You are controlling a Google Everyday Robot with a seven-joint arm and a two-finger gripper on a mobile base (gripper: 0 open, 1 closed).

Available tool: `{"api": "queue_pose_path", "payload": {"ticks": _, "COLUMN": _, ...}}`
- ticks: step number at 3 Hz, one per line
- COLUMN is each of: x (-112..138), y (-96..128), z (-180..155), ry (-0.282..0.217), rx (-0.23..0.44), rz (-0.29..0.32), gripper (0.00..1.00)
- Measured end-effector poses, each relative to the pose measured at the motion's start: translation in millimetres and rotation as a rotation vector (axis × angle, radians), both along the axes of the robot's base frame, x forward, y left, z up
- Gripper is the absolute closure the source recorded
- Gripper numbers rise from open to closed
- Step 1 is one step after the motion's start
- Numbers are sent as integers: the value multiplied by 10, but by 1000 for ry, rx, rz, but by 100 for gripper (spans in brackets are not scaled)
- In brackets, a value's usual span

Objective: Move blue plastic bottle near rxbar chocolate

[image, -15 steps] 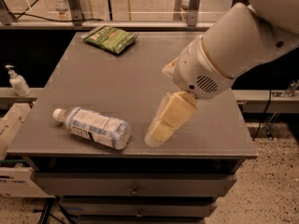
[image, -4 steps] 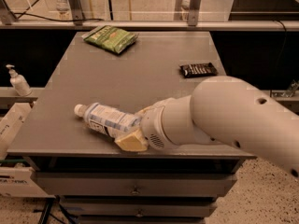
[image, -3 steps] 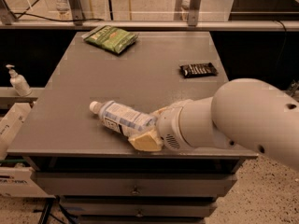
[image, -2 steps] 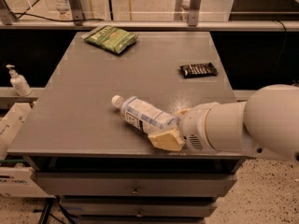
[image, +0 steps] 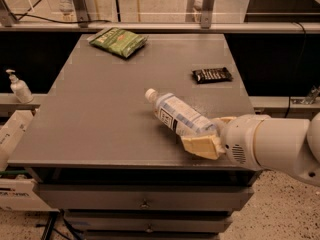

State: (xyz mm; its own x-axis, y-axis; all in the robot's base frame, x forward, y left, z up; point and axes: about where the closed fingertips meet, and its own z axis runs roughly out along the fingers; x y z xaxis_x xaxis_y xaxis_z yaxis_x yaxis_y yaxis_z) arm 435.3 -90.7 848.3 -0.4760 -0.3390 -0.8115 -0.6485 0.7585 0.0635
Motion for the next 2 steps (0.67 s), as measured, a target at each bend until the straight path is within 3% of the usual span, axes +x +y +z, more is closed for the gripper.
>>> {"api": "queue_pose_path", "payload": {"ticks": 1, "x": 0, "y": 5, "z": -1, "ry": 0, "rx": -1, "rz": 1, "gripper": 100}}
{"api": "queue_pose_path", "payload": {"ticks": 2, "x": 110, "y": -138, "z": -94, "ry": -13, "rx": -44, "rz": -28, "gripper": 100}}
